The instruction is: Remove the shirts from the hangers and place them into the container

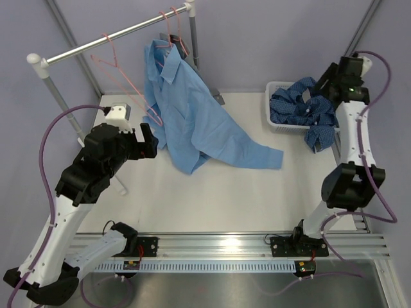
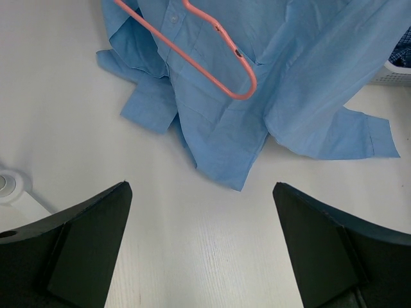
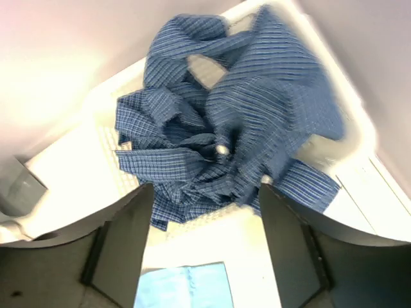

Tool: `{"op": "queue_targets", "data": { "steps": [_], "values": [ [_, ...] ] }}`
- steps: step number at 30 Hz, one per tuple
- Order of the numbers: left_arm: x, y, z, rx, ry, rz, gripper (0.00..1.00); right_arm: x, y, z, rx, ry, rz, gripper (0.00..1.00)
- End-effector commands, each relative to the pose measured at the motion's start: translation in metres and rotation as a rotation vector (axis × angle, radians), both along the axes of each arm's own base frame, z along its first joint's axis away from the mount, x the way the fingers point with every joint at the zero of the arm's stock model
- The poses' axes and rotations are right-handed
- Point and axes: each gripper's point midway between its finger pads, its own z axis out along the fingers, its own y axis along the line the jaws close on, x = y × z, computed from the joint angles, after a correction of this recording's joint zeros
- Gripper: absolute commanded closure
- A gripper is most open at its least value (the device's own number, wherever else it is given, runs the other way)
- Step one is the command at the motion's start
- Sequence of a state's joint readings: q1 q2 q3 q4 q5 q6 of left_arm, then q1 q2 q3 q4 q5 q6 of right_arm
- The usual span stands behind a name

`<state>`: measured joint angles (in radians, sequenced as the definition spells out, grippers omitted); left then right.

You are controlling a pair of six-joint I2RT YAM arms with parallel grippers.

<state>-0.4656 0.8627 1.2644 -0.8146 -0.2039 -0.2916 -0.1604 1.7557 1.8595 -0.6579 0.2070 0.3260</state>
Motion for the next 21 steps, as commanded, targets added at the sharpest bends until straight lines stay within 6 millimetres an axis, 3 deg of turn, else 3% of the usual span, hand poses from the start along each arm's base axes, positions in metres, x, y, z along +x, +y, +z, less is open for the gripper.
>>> {"op": "queue_targets", "data": {
  "steps": [1, 2, 3, 4, 5, 8, 11, 21],
  "values": [
    [0.001, -0.008, 0.021, -0.029, -0.059, -0.049, 0.01, -0.017, -0.018, -0.045, 0.204, -0.009, -0.059, 0.21],
    [0.0, -0.009, 0.021, -0.029, -0.059, -0.057, 0.01, -0.034, -0.028, -0.079, 0.26, 0.035, -0.102, 0.18],
    [-0.001, -0.009, 0.02, -0.026, -0.058, -0.06, 0.01, -0.035, -0.033, -0.074, 0.272, -0.024, -0.107, 0.17],
    [-0.001, -0.009, 0.019, -0.024, -0.058, -0.064, 0.01, -0.046, -0.027, -0.104, 0.332, 0.014, -0.093, 0.16],
    [-0.001, -0.009, 0.018, -0.021, -0.057, -0.066, 0.01, -0.048, -0.04, -0.105, 0.352, -0.031, -0.122, 0.14],
    [-0.002, -0.009, 0.017, -0.018, -0.056, -0.072, 0.01, -0.061, -0.046, -0.144, 0.388, 0.009, -0.131, 0.13],
    [-0.003, -0.01, 0.014, -0.019, -0.051, -0.076, 0.01, -0.06, -0.044, -0.165, 0.374, 0.019, -0.09, 0.13],
    [-0.005, -0.008, 0.004, -0.021, -0.033, -0.066, 0.01, -0.042, -0.041, -0.188, 0.329, 0.003, 0.036, 0.13]
  ]
}}
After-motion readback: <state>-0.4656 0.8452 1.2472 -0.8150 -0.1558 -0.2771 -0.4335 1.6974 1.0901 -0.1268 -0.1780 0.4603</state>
